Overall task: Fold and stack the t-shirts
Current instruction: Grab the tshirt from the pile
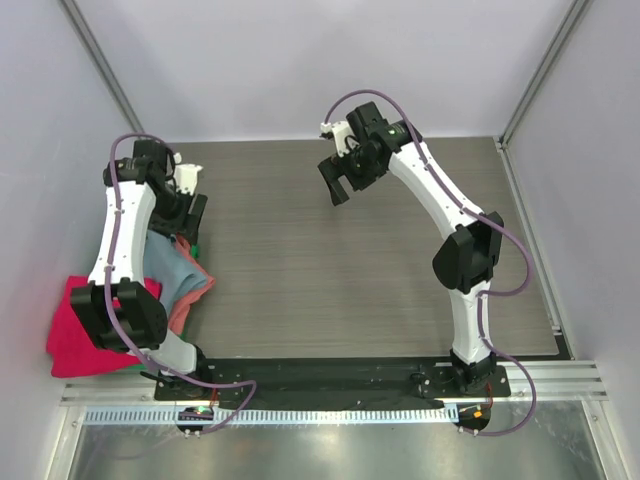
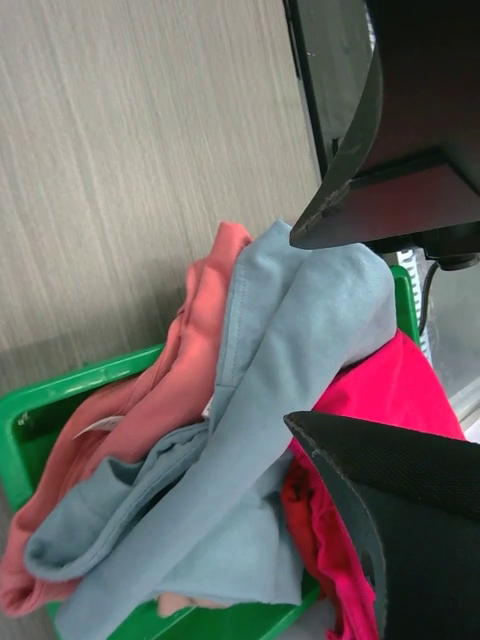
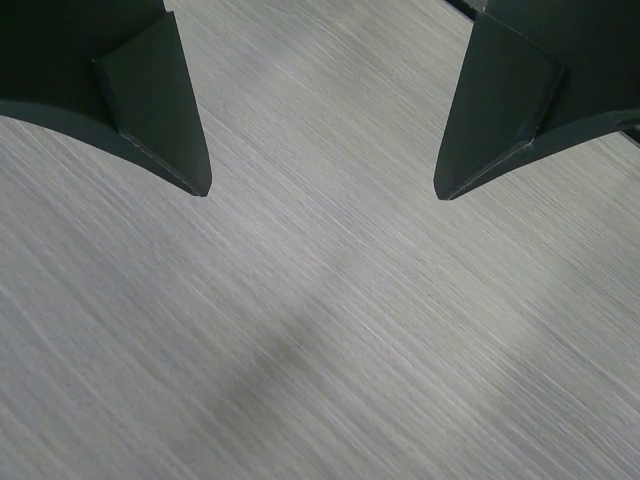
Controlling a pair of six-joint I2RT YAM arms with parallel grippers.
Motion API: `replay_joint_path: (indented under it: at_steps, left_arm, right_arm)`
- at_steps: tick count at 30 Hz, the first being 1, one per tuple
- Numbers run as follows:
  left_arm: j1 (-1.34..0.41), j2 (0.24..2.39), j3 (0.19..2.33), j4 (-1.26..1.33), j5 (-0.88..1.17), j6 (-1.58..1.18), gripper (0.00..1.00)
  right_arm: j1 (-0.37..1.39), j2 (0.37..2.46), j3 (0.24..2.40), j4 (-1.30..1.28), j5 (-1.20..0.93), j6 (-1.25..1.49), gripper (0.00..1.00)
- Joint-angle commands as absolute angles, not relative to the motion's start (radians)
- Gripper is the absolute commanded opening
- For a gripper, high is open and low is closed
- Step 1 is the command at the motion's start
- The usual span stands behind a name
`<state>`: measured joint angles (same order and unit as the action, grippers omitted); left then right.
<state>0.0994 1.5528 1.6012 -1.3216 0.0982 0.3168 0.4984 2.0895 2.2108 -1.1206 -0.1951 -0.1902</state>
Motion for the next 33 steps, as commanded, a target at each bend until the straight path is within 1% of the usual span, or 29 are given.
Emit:
replay_joint_path:
  at_steps: [1, 3, 8, 12, 17, 21, 26, 32, 33]
  left_arm:
    - [0.1, 1.522, 1.565, -1.381, 0.103, 0.316, 0.66]
    - [0.098, 1.529, 1.575, -1.399, 0.106, 0.31, 0.6]
    - [0.098, 1.534, 1.566, -1.428, 0.114, 0.299, 0.55]
    - [0.1, 1.525, 1.565, -1.468, 0.095, 0.322, 0.55]
    - [0.094, 1.509, 1.588, -1.58, 0.112, 0.373, 0.56]
    - [0.055, 1.48, 1.571, -1.64, 0.098, 0.394, 0.56]
    - [0.009, 1.407, 1.465, -1.634, 0.049, 0.396, 0.56]
    - [0.009, 1.336, 1.368, -1.609, 0.009, 0.406, 0.55]
    - [0.009, 1.321, 1.344, -1.603, -0.03, 0.414, 0.55]
  right_arm:
    - [0.506, 2.057, 2.184, -1.117, -0.192, -0.216, 1.0]
    - [0.505, 2.056, 2.187, -1.115, -0.176, -0.232, 1.0]
    - [0.505, 2.025, 2.146, -1.101, -0.175, -0.278, 1.0]
    - [0.503, 2.016, 2.118, -1.089, -0.212, -0.284, 1.0]
    - [0.502, 2.025, 2.108, -1.068, -0.225, -0.278, 1.0]
    - [0.497, 2.017, 2.082, -1.055, -0.225, -0.275, 1.0]
    - [0.494, 1.997, 2.048, -1.035, -0.229, -0.29, 1.0]
    - [0.492, 1.987, 2.04, -1.032, -0.227, -0.29, 1.0]
    - [0.494, 1.987, 2.039, -1.031, -0.226, -0.29, 1.0]
